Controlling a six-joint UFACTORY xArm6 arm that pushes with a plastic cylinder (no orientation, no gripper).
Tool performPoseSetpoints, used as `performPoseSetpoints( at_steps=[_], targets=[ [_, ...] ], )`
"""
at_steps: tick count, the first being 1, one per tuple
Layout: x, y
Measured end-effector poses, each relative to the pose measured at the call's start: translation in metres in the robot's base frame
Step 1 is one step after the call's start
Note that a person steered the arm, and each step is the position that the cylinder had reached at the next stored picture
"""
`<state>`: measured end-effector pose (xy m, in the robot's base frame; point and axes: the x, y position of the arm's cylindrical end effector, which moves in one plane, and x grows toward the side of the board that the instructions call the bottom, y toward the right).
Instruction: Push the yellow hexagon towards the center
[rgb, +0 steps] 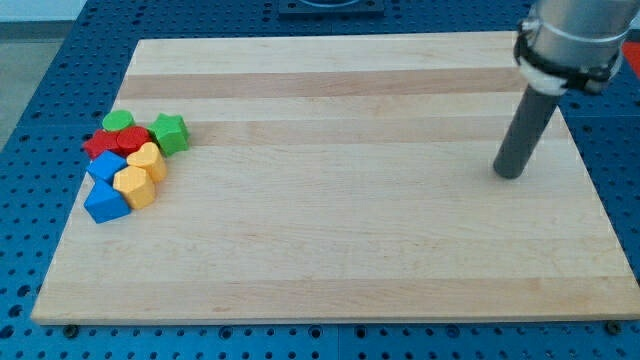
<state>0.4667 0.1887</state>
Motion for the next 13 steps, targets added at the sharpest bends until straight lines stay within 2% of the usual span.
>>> performPoseSetpoints(
  at_steps=[1, 3, 4, 7, 11, 13],
  targets=[
    [0.018, -0.066],
    [0.086, -0.227],
    [0.095, -0.308],
    [0.080, -0.491],
    [0.048, -0.492],
    [0.020, -0.470]
  ],
)
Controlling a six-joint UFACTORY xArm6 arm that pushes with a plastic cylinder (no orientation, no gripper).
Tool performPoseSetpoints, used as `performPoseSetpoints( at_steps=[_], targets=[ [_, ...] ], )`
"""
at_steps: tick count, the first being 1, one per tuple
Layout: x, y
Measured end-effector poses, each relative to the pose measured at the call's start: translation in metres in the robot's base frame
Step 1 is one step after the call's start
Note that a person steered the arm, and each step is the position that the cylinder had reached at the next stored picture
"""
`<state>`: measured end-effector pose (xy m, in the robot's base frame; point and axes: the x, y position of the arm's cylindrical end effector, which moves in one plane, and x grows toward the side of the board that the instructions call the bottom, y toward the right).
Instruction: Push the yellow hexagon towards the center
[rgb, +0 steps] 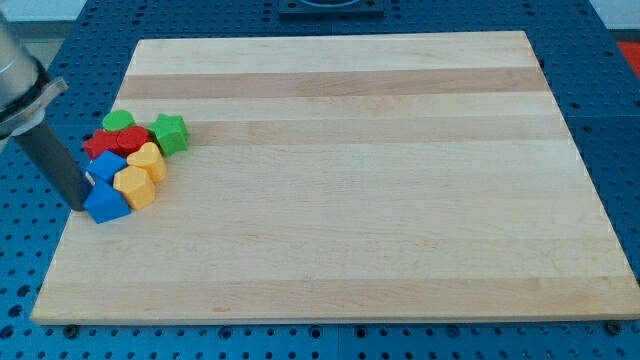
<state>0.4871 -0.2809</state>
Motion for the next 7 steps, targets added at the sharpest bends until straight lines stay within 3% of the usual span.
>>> performPoseSetpoints(
  at_steps=[1, 3, 4, 6, 7],
  targets=[
    [-0.001, 0.032],
    [-0.014, 0.175],
    [-0.013, 0.174],
    [0.008, 0.109],
    [-0.008, 0.109]
  ],
)
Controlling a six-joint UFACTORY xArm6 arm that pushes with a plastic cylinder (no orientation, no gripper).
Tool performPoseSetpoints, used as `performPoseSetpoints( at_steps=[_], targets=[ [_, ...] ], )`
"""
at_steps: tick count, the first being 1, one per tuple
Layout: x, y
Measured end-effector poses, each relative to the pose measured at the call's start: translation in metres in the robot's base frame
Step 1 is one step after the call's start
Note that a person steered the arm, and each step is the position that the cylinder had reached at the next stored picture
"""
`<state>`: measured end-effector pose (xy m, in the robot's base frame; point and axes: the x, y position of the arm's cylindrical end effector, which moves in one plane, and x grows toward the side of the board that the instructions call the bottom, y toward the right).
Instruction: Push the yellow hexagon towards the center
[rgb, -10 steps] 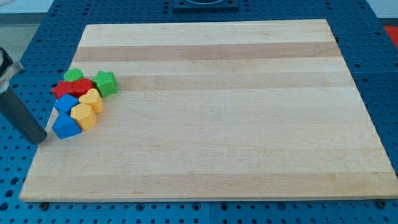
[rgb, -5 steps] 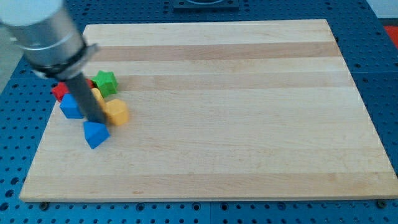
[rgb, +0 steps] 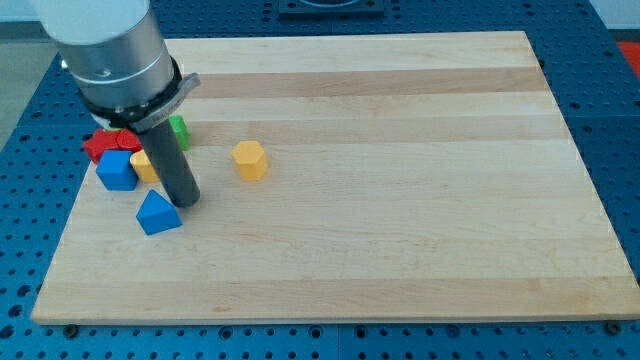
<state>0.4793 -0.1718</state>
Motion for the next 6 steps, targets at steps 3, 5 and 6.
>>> performPoseSetpoints(
  at_steps=[3, 5, 6],
  targets=[
    [0.011, -0.098],
    [0.019, -0.133],
    [0.003, -0.131]
  ],
)
